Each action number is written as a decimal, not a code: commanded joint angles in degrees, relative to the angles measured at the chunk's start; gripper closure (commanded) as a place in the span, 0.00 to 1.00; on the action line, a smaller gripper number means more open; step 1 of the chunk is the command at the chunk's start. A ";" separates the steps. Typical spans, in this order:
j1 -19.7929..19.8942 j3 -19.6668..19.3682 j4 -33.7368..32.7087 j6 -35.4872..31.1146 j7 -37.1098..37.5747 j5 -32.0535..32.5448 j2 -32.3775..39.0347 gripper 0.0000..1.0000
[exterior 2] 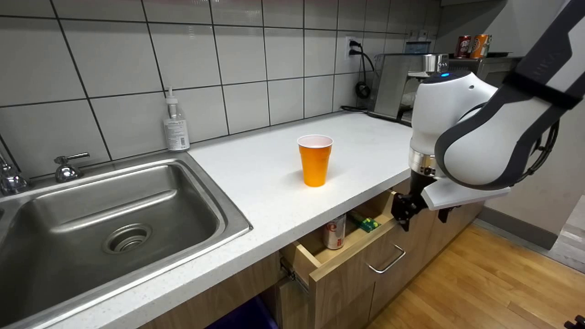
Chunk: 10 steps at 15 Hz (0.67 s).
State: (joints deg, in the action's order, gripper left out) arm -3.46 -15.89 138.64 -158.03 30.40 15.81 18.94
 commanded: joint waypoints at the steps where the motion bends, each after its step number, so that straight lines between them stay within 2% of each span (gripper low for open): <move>1: -0.57 -1.82 -2.32 -1.60 -1.00 0.84 0.95 0.00; 5: -0.41 -1.81 -2.99 -1.57 -2.05 0.50 1.16 0.00; 10: -0.39 -1.48 -0.30 -2.22 -5.48 1.01 -0.80 0.00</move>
State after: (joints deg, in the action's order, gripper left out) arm -3.60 -16.71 137.88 -158.77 27.06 15.80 19.27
